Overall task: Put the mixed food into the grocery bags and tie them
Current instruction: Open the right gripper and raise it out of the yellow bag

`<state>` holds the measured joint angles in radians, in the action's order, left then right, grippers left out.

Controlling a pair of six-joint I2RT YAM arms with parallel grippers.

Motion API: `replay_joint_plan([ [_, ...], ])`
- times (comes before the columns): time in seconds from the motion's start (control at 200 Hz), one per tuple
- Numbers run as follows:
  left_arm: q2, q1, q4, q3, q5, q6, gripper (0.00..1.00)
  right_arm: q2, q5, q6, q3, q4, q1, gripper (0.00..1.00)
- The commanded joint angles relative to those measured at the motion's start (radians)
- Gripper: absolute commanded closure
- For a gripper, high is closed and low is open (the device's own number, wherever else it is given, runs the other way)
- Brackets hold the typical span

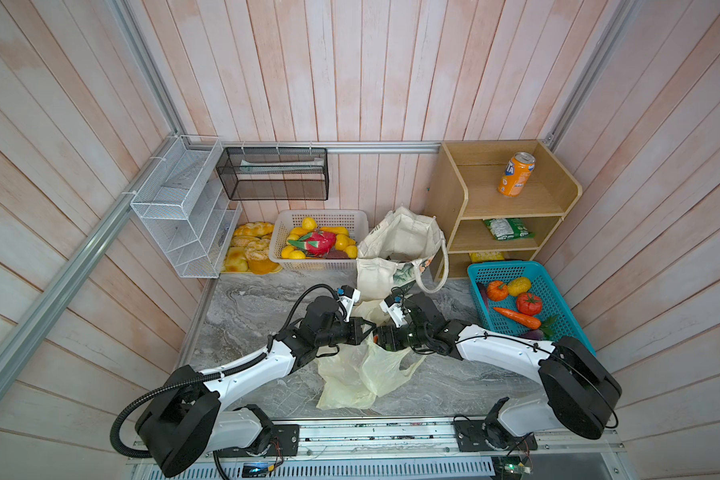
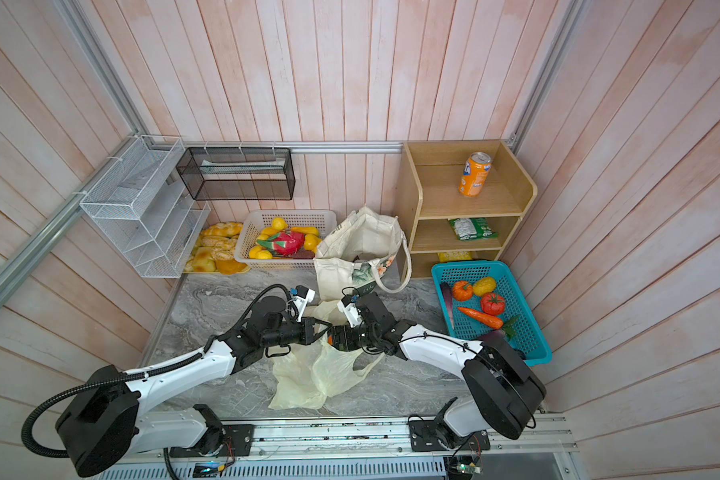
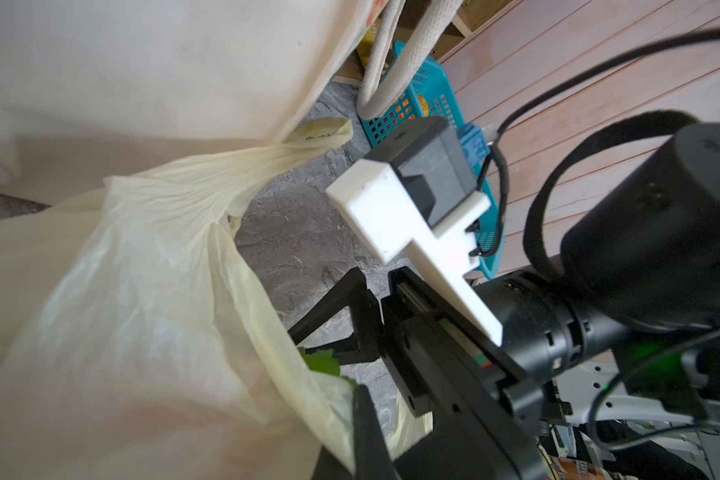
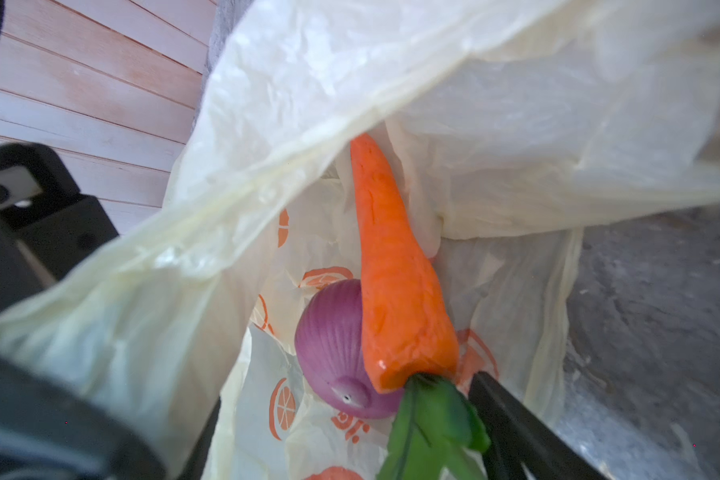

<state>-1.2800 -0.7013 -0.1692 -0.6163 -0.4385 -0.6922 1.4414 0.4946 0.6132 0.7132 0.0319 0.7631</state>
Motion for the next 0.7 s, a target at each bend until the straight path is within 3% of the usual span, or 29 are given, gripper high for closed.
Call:
replay_joint_plan([
  [0.0, 0.017, -0.003, -0.004, 0.034, 0.011, 0.013, 1.0, -0.004, -0.05, -0.02, 0.002, -0.041, -0.007, 0.05],
  [0.13, 0.023, -0.003, -0.015, 0.052, 0.012, 0.013, 1.0, -0.013, -0.131, 0.001, -0.007, -0.077, -0.028, 0.07],
  [0.35, 0.041, -0.003, -0.011, 0.061, 0.019, 0.02, 1.0, -0.083, -0.116, 0.011, -0.029, -0.067, -0.06, 0.18],
  [0.52, 0.039, -0.003, -0.015, 0.059, 0.02, 0.023, 1.0, -0.193, -0.148, 0.013, -0.039, -0.114, -0.091, 0.18],
  [0.695, 0.042, -0.003, -0.016, 0.064, 0.021, 0.025, 1.0, -0.301, -0.181, 0.053, -0.118, -0.105, -0.228, 0.26],
])
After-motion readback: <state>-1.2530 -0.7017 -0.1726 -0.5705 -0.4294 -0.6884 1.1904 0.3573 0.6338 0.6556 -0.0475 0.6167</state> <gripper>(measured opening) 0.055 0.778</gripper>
